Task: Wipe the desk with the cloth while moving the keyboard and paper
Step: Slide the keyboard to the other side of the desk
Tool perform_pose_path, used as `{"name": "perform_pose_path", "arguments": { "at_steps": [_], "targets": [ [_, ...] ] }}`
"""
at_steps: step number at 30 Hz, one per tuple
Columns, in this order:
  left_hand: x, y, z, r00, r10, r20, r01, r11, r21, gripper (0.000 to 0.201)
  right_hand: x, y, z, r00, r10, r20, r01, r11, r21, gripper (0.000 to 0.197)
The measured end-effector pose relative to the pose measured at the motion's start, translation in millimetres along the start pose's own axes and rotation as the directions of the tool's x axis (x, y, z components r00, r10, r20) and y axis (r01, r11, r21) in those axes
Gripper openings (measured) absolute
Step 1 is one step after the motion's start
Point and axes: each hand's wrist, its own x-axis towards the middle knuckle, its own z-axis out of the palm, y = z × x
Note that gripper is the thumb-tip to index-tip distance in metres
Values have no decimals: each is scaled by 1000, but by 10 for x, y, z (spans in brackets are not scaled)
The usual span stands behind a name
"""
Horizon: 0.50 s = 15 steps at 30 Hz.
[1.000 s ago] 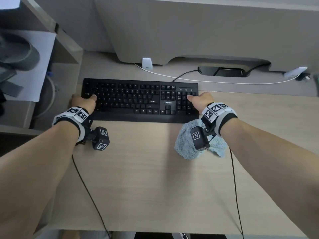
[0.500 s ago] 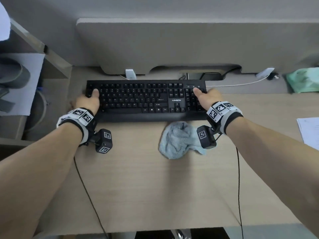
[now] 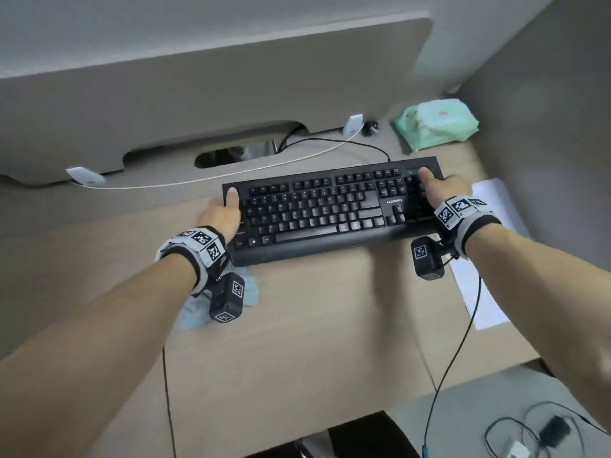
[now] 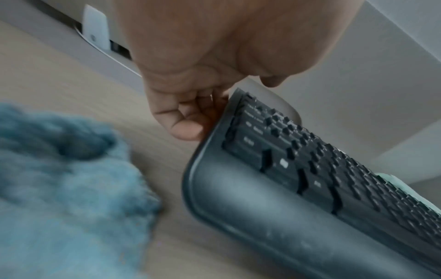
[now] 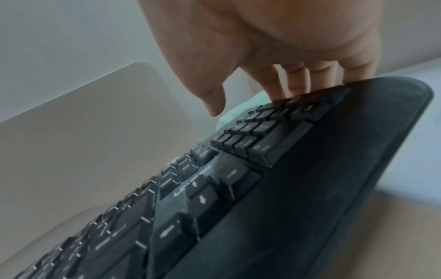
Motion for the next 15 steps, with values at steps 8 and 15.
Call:
{"name": "perform_pose_path", "arguments": {
  "at_steps": [8,15],
  "targets": [
    [-107,788,1111,998,32,62,-42,983,176,78,1068,514,-558,998,30,-62,-31,999,-26,83],
    [-89,1066,1477,996,28,80,-49,961,273,82,1487,746,-596,1000,17,-19,-18,998,-56,80]
  ]
}}
